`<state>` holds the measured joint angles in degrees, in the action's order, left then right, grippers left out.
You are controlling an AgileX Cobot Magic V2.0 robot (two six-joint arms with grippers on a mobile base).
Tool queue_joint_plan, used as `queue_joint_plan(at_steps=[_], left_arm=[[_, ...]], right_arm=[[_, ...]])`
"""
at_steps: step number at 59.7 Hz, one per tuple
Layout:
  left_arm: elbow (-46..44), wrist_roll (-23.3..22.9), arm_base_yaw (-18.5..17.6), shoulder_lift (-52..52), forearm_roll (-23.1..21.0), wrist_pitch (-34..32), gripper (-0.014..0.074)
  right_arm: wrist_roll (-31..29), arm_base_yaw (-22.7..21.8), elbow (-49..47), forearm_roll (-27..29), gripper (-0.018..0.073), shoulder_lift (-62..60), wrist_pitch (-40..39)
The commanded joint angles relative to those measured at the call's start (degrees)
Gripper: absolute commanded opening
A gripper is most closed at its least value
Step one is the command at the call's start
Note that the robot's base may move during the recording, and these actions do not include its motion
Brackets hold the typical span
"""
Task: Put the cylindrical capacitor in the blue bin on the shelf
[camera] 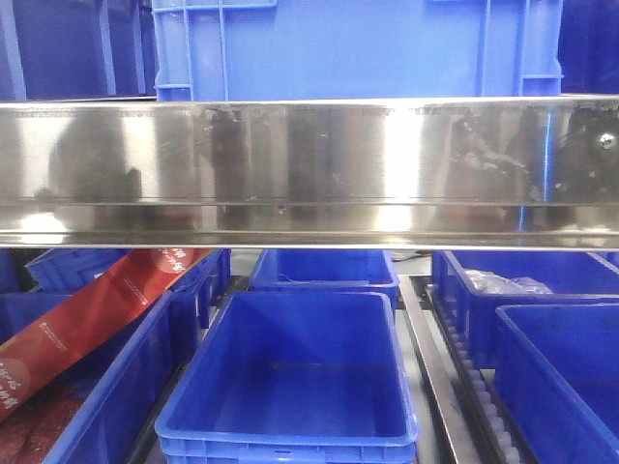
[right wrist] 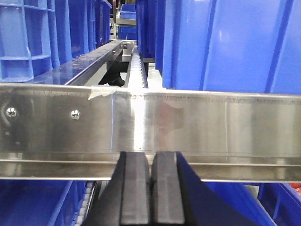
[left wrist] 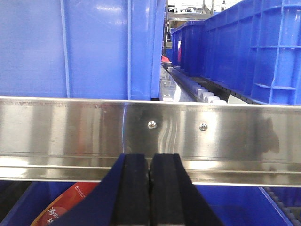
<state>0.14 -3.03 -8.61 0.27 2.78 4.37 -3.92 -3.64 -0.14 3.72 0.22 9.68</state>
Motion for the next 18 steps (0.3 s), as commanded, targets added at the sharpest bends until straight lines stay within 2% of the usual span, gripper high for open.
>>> queue_joint_plan(at_steps=[1,18], left_arm=[[-0.1,-0.5,-0.3,-0.3,0.3,-0.7,-0.0111],[-0.1,-0.5,-0.3,-0.3,0.3,-0.7,-0.0111]], right_arm=[[0.0,-0.1,0.1,0.1,-0.0162,-0.2,-1.3],[0.0,-0.1,0.1,0.1,-0.0162,-0.2,-1.3]])
